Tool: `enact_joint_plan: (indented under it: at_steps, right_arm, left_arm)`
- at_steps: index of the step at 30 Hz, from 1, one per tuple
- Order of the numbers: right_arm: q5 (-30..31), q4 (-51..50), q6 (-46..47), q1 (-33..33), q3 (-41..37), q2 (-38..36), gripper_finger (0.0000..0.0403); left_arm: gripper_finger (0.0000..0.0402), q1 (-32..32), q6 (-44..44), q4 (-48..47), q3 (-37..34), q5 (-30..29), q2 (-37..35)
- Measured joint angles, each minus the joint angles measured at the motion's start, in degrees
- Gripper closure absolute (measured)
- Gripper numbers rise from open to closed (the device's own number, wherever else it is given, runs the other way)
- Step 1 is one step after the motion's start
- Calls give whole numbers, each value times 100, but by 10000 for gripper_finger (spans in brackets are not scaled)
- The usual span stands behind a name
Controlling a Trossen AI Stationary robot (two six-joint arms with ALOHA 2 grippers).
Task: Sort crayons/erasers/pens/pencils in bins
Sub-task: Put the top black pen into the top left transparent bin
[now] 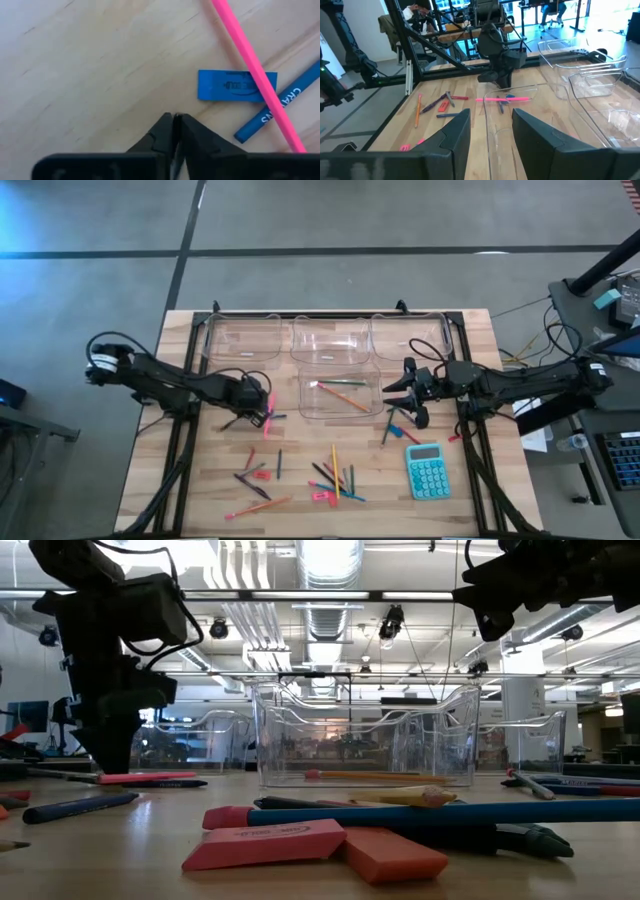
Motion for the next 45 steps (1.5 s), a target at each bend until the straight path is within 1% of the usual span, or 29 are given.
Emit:
enact_joint_plan:
  at_steps: [10,16,21,32,41,43,45]
  right_arm:
    - [0,-2,0,0,-2,0,266]
    - [-1,-2,0,0,-2,0,266]
    - [0,0,0,0,-2,0,266]
    - [0,0,-7,0,-2,0,266]
    - [0,-2,-4,0,-4,0,266]
    - [0,-2,-4,0,-4,0,266]
    - [0,-2,-2,0,-4,0,266]
  left_arm:
    - [401,-1,6,-106,57,-73,-671]
    - [400,-3,11,-453,247,-361,-1019]
    - [400,-1,208,-746,528,-551,-1224]
    - [400,-1,803,-1872,1874,-1226,-1567]
    - [401,4,1204,-2859,3086,-1852,-1630]
    - [401,19,1305,-2946,3272,-1925,-1639]
    - [401,25,1320,-2931,3307,-1893,-1641]
